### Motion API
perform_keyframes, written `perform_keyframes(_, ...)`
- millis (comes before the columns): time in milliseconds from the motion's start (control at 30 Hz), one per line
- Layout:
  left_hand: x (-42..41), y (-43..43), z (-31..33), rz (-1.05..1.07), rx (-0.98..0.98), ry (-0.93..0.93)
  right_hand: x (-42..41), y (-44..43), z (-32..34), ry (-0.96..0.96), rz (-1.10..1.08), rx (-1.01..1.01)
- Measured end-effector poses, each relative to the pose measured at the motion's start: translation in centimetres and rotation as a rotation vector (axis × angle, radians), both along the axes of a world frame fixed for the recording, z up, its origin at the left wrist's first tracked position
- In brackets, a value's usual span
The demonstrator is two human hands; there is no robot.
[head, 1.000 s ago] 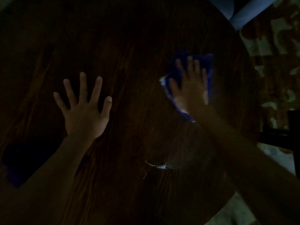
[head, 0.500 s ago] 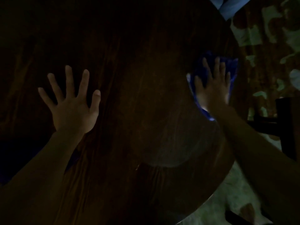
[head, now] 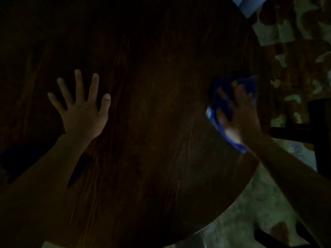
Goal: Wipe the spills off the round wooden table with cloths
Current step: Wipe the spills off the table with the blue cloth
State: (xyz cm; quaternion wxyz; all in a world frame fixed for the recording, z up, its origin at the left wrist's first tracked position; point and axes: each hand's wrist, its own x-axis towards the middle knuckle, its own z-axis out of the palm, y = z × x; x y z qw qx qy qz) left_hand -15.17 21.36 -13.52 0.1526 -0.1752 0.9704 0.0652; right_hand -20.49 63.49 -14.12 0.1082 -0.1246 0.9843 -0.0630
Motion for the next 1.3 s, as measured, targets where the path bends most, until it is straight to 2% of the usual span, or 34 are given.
perform_keyframes(67,-0.1,-0.2,0.3,-0.003,0.007,-0.040,-3.9,-4.0,-0.4,0.000,-0.397,0.003)
perform_keyframes(100,-0.1,-0.3,0.5,0.001,0.014,-0.058,-4.6,-7.1,-0.3,0.011,-0.452,0.009)
perform_keyframes(133,-0.1,-0.4,0.7,0.009,0.026,-0.069,-4.3,-10.2,-0.3,0.052,-0.391,0.001)
perform_keyframes(200,0.2,-0.1,1.2,0.031,0.061,-0.066,-0.8,-14.8,-0.3,0.094,-0.023,-0.061)
perform_keyframes(300,1.7,0.5,1.9,0.060,0.101,-0.020,8.5,-14.7,0.4,-0.084,0.660,-0.094)
perform_keyframes(367,2.9,0.9,2.1,0.069,0.107,-0.009,10.1,-9.7,0.5,-0.134,0.928,-0.045)
perform_keyframes(400,3.4,1.0,2.2,0.073,0.108,-0.017,8.9,-6.7,0.3,-0.116,0.985,-0.043)
perform_keyframes(467,4.3,1.4,2.0,0.078,0.091,-0.043,3.8,-1.4,-0.5,-0.058,0.870,-0.058)
perform_keyframes(567,5.5,2.1,1.7,0.091,0.065,-0.064,-5.8,1.4,-0.5,0.036,0.364,-0.048)
perform_keyframes(633,6.3,2.3,1.7,0.112,0.056,-0.056,-9.8,-1.9,-0.5,0.039,-0.014,-0.012)
perform_keyframes(667,6.7,2.4,1.8,0.124,0.058,-0.053,-10.6,-4.5,-0.5,0.040,-0.137,0.018)
perform_keyframes(733,7.6,2.7,2.1,0.141,0.056,-0.056,-9.7,-9.5,0.2,0.058,-0.158,0.022)
perform_keyframes(800,8.6,3.1,2.3,0.158,0.047,-0.068,-4.9,-12.0,0.1,0.052,0.110,-0.048)
perform_keyframes(867,9.1,3.7,2.3,0.175,0.052,-0.074,2.2,-11.1,0.3,-0.060,0.521,-0.107)
perform_keyframes(933,9.4,4.0,2.1,0.192,0.070,-0.070,8.0,-7.0,0.5,-0.144,0.859,-0.078)
perform_keyframes(1000,9.2,3.7,2.1,0.204,0.084,-0.058,8.3,-1.6,0.3,-0.123,1.026,-0.018)
perform_keyframes(1067,9.7,2.5,1.9,0.247,0.067,-0.068,4.7,1.9,-0.6,-0.097,0.906,-0.048)
perform_keyframes(1167,9.6,3.7,1.5,0.213,0.061,-0.086,-1.3,4.9,-0.2,-0.091,0.360,-0.030)
perform_keyframes(1233,9.2,4.6,1.6,0.194,0.081,-0.074,-3.7,3.2,-0.2,-0.068,0.032,0.054)
perform_keyframes(1300,9.3,4.4,1.6,0.196,0.082,-0.046,-5.1,-1.2,-0.2,-0.049,-0.127,0.105)
